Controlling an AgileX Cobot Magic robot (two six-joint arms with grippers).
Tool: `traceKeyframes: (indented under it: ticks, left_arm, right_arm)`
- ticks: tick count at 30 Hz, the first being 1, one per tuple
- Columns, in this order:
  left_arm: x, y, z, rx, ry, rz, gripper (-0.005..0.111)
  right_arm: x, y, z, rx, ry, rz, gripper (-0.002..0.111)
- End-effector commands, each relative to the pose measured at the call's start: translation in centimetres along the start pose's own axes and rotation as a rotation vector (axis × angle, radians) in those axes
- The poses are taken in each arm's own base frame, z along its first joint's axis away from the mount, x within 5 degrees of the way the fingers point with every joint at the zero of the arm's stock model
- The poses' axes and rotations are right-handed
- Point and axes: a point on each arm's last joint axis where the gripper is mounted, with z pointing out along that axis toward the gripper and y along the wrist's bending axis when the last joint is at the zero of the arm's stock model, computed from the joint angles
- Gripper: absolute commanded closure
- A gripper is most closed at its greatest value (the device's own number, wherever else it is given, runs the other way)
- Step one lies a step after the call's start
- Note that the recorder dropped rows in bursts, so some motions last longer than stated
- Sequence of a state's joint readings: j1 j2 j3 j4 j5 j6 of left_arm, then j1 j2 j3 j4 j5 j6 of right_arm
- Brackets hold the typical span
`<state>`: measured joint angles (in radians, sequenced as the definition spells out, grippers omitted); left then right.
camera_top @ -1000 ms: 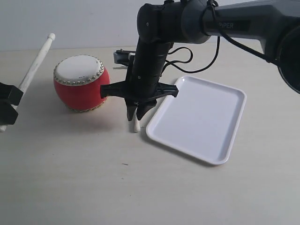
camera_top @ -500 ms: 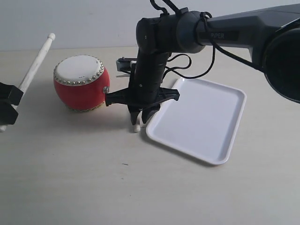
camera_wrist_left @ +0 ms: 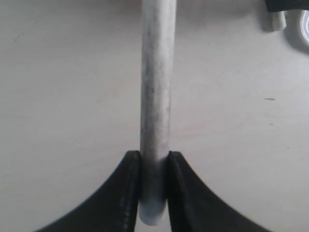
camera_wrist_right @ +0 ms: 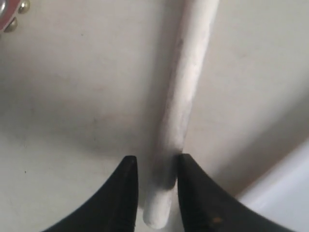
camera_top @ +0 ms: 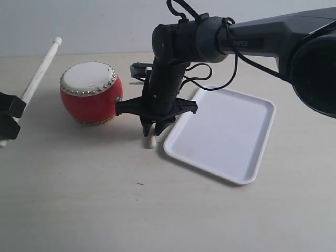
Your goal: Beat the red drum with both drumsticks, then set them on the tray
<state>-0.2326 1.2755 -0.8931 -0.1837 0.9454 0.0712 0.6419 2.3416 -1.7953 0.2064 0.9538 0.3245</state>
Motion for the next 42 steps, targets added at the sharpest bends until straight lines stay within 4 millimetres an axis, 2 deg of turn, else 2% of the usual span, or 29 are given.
traceKeyframes:
  ticks: [1, 8, 16, 19, 23, 25, 29, 34, 38, 42]
  left_arm:
    - [0.0, 0.0, -0.1, 0.007, -0.006, -0.005, 0.107]
    - [0.0, 0.0, -0.1, 0.007, -0.008, -0.003, 0.107]
    - [0.0, 0.0, -0.1, 0.007, -0.008, 0.014, 0.107]
    - [0.0, 0.0, -0.1, 0.007, -0.013, 0.014, 0.107]
    - [-0.1, 0.0, -0.2, 0.006, -0.015, 0.014, 0.107]
    - [0.0, 0.0, -0.1, 0.007, -0.011, 0.014, 0.107]
    - [0.1, 0.0, -0.1, 0.008, 0.0, 0.018, 0.107]
    - [0.1, 0.0, -0.1, 0.008, 0.006, 0.018, 0.107]
    - [0.1, 0.0, -0.1, 0.008, 0.008, 0.018, 0.107]
    - [-0.3, 0.2, 0.7, 0.001, 0.016, 0.016, 0.107]
  right_arm:
    - [-0.2, 0.1, -0.2, 0.014, -0.022, -0.015, 0.079]
    - [-0.2, -0.1, -0.2, 0.031, -0.024, 0.013, 0.079]
    - [0.1, -0.3, 0.7, 0.034, 0.017, 0.026, 0.082]
    - [0.2, -0.3, 0.7, 0.04, 0.033, 0.026, 0.088]
    - [0.5, -0.4, 0.6, 0.053, 0.062, 0.077, 0.107]
    - [0.5, -0.3, 0.2, 0.051, 0.059, 0.085, 0.108]
    - [0.3, 0.0, -1.9, 0.045, 0.007, 0.061, 0.108]
    - [0.3, 0.7, -6.1, 0.011, -0.063, -0.093, 0.108]
    - [1.4, 1.3, -9.6, -0.022, -0.033, -0.279, 0.108]
    - [2.8, 1.7, -12.5, -0.029, 0.0, -0.375, 0.108]
